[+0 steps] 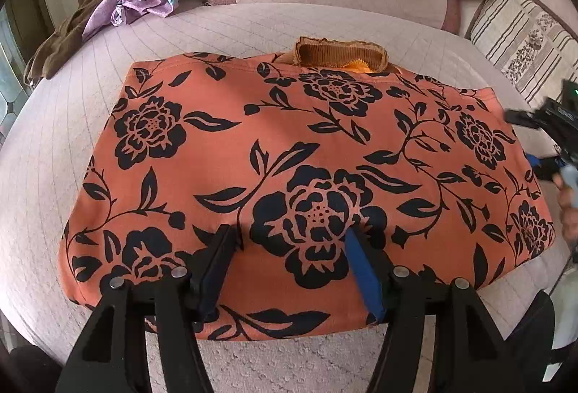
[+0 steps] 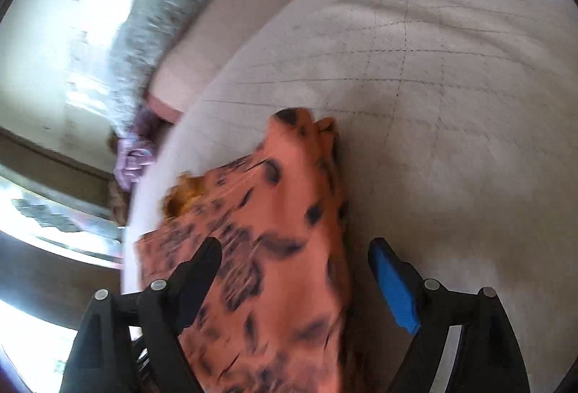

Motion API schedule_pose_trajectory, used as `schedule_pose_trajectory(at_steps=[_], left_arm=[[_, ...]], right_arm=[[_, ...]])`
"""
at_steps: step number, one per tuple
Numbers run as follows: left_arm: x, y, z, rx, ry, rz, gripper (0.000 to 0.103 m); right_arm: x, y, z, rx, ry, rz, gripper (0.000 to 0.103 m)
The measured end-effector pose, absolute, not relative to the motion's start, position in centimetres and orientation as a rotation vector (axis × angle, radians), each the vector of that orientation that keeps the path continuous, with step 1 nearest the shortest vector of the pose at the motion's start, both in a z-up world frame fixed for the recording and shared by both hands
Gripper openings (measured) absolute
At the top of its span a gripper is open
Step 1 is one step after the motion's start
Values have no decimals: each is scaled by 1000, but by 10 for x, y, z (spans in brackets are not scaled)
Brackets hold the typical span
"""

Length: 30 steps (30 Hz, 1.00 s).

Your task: Fold small clothes

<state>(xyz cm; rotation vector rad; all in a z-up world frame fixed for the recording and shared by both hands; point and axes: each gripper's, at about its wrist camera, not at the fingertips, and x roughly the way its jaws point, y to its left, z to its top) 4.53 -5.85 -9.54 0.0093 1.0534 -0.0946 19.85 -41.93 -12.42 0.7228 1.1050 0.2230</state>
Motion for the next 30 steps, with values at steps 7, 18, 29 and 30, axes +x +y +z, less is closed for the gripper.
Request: schedule_pose_trajectory(at_steps=[7, 18, 29, 30], left_arm=[[48, -57, -96, 1, 1048, -102, 66], [46, -57, -97, -3, 1038, -109, 69], [22, -1, -73, -143, 977, -40, 69], [21, 11, -79, -153, 1003, -12, 69]], right_arm=[[214, -384, -104, 511, 1069, 186, 20], [185, -398, -87, 494, 961, -8, 77], [137, -362, -125, 687, 1068, 214, 72], [133, -366, -123, 714, 1034, 222, 73]])
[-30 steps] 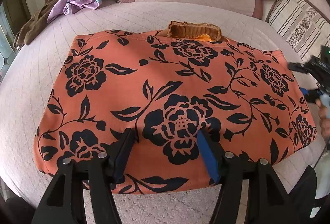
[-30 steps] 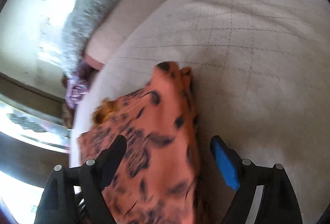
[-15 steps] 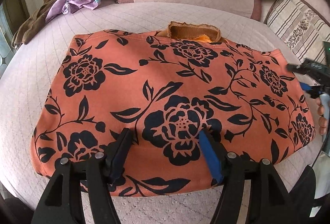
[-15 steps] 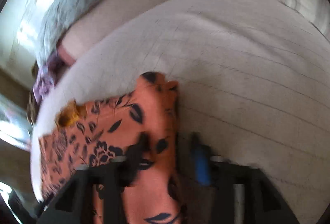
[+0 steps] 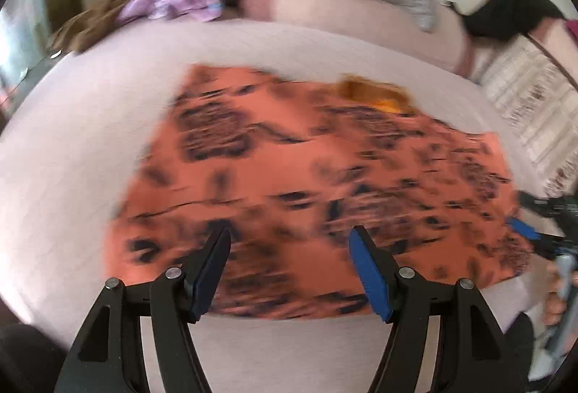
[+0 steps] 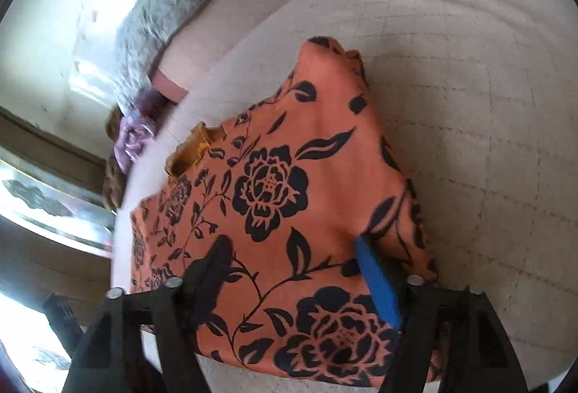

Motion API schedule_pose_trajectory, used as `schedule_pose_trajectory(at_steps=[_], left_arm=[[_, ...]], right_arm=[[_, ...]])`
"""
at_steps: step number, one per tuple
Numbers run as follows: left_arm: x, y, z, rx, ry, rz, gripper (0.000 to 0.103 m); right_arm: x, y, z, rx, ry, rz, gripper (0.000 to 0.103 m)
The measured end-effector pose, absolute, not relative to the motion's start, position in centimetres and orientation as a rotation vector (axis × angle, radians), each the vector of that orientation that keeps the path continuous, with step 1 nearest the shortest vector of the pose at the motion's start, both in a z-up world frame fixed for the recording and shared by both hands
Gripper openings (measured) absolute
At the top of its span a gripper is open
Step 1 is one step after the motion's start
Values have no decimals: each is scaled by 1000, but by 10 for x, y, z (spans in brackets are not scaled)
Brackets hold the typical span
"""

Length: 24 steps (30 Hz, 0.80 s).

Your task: Fold small clothes

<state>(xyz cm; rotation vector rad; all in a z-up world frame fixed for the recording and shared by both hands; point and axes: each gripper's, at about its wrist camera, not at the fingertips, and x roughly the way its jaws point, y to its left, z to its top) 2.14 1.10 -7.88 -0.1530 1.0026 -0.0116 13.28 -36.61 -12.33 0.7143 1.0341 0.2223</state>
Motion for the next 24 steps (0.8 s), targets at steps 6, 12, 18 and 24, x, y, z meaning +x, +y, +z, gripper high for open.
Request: schedule_pose_trajectory(at_steps=[6, 12, 18, 24], left_arm=[[18, 40, -90, -151, 1069, 34, 59], [15, 38, -88, -154, 1075, 66, 59], [15, 38, -89, -143, 1088, 67, 59], [14, 39, -88, -159, 1084, 73, 59]], right_arm=[[115, -363, -104, 681, 1007, 247, 82], [88, -367, -87, 621, 957, 169, 80], [86, -362, -123, 625, 1080, 161, 80], [60, -361, -90, 705, 967, 183, 81]])
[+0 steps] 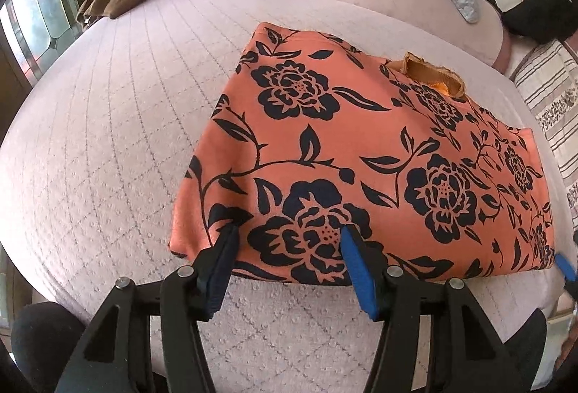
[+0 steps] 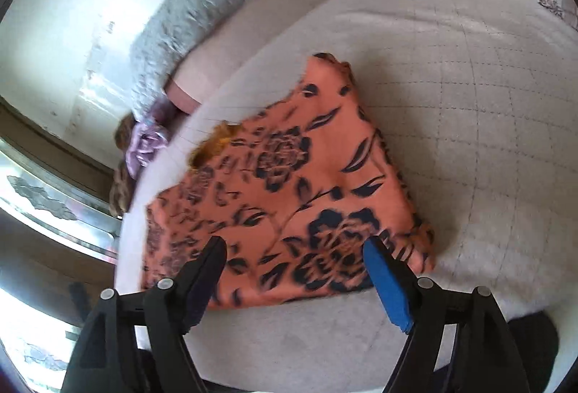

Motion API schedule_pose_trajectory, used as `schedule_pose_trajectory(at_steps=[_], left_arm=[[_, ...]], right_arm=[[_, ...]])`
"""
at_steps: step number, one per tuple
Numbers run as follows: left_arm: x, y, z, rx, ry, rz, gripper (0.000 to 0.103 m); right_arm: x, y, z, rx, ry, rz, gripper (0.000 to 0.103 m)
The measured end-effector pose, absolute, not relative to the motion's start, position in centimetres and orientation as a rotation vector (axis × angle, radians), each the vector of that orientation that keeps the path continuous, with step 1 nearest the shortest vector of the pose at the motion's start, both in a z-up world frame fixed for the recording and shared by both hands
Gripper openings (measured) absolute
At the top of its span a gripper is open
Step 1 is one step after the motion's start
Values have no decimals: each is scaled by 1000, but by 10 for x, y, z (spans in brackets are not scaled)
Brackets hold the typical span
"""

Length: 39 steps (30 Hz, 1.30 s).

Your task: Fold small clothes

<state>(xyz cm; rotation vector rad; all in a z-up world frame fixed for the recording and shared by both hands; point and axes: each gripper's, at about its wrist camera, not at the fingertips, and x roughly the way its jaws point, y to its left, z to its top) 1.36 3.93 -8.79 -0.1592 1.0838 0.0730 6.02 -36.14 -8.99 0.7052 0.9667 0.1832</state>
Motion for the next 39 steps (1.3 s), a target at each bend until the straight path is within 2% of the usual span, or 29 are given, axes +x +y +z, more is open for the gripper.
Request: schedule_pose_trajectory(at_steps=[6, 13, 23, 25, 27, 29, 39], left_arm=[[10, 40, -86, -153, 1086, 70, 59], [10, 38, -77, -170, 1077, 73, 59], [27, -2, -56, -129, 1021, 8, 60], [31, -15, -56, -105, 1014, -12, 60], [36, -33, -58, -74, 1009, -41, 60], [44, -49, -65, -43, 1020, -62, 60], [64, -91, -90, 98, 1075, -49, 60]], right_arm=[[36, -361, -129, 909, 1035, 168, 81], [39, -387, -144, 1110, 983, 133, 81], [58, -393, -142, 1085, 907, 76, 81], [62, -390, -139, 1035, 908, 75, 76], [66, -387, -137, 983, 914, 73, 65], [69, -387, -138, 956, 917, 76, 61], [77, -395, -143, 1014, 891, 81, 62]])
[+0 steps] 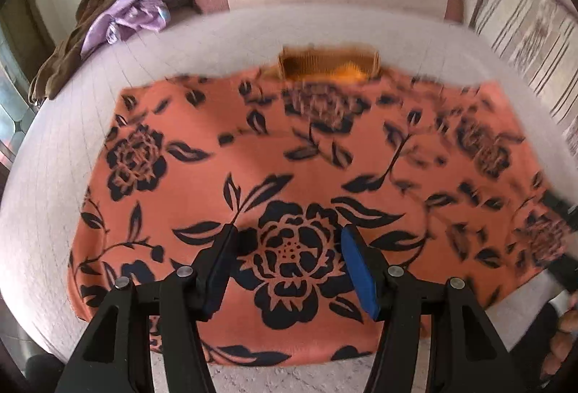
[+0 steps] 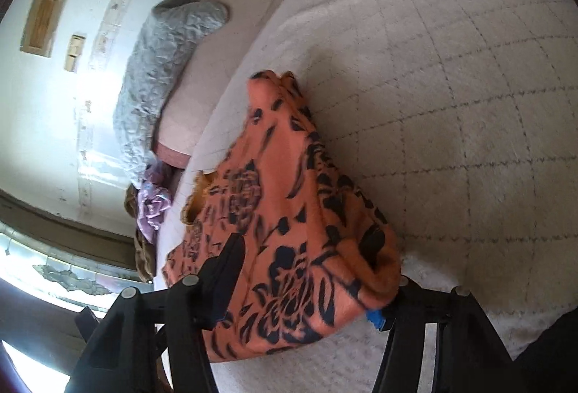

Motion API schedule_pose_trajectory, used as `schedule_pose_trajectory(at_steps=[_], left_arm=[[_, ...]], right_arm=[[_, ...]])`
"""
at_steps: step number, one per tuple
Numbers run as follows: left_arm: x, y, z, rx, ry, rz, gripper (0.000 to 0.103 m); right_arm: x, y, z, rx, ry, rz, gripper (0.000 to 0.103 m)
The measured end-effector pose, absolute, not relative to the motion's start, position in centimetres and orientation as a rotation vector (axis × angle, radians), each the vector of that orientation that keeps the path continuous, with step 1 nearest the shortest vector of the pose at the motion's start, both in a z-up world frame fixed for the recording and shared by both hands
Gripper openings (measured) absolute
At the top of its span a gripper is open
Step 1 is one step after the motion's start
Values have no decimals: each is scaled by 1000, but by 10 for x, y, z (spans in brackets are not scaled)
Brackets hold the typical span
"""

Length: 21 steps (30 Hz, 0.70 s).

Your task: Fold small clothes

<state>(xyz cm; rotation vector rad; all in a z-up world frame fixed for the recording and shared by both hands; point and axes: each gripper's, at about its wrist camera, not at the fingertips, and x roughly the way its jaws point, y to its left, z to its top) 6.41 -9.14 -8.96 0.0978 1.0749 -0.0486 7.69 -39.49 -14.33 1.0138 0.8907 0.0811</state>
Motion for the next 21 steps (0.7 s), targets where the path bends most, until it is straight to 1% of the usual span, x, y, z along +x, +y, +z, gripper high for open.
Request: schedule_pose_trajectory(at_steps=[7, 13, 16, 17, 18, 21], left_arm=[[63, -94, -79, 79, 1058, -53, 60], [67, -90, -84, 66, 1072, -59, 60], [66, -89, -86, 63, 1066, -59, 62], [67, -90, -86, 63, 1067, -60, 62], [67, -90, -86, 63, 1068, -61, 63], [69, -89, -87, 64, 1067, -65, 65]], right_arm=[[84, -388, -128, 898, 890, 87, 59], [85, -391, -136, 943, 903, 70, 60], [86, -390, -135, 929, 907, 69, 60], [88, -389, -134, 913, 912, 71, 54], [90, -388, -133, 884, 922, 69, 31], [94, -383, -127, 798, 951, 35, 21]])
